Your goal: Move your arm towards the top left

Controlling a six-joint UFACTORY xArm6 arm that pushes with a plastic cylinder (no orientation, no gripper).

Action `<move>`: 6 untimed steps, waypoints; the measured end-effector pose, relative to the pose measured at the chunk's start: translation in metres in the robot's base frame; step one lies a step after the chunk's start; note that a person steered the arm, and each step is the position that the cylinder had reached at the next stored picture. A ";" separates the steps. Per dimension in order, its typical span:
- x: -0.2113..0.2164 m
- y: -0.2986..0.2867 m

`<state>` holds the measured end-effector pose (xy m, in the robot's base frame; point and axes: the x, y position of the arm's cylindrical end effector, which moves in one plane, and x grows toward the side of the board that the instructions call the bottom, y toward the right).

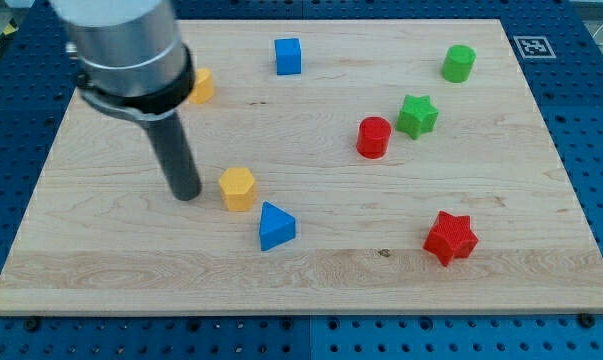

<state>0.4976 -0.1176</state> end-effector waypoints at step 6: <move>-0.092 -0.029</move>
